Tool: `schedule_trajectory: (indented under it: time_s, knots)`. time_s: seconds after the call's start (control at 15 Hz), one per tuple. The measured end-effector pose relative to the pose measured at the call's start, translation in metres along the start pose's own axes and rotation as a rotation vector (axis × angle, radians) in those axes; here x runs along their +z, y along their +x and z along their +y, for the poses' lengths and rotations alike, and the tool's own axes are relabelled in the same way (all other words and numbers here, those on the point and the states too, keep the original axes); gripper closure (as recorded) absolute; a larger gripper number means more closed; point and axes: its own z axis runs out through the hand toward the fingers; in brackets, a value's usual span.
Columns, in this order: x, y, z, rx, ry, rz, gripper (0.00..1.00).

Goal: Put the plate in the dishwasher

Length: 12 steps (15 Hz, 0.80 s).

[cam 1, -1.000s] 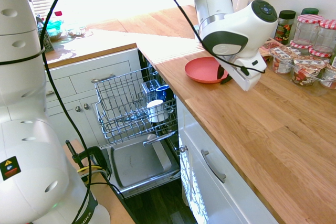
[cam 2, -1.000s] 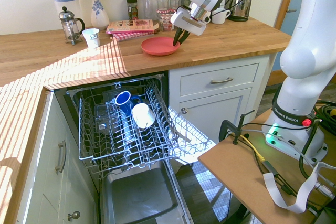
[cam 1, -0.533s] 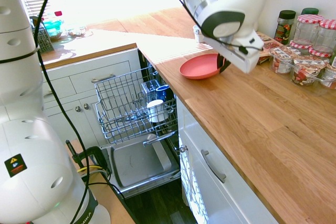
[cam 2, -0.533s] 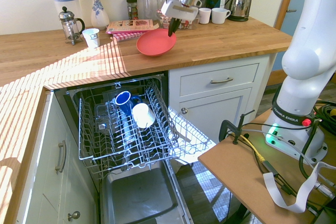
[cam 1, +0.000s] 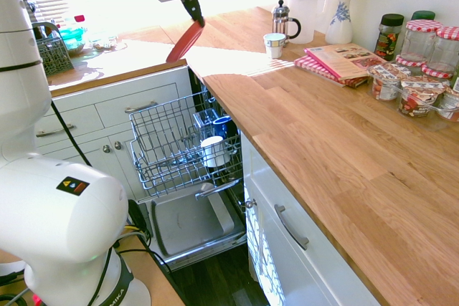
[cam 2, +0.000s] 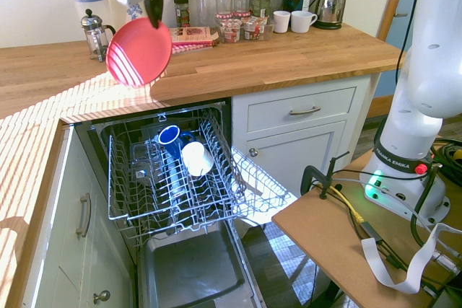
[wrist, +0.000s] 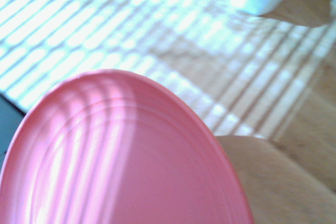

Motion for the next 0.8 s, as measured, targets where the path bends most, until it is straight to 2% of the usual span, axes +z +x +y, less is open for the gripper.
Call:
schedule_trajectory:
  time_s: [0.13,0.4,0.8]
  knots:
    - [0.034,-0.068,-0.027,-0.122,-0.068,0.068,1.00]
    - [0.105,-0.148,-0.015,-0.355,-0.212,0.202,1.00]
    - [0.152,-0.235,-0.058,-0.664,-0.363,0.456,1.00]
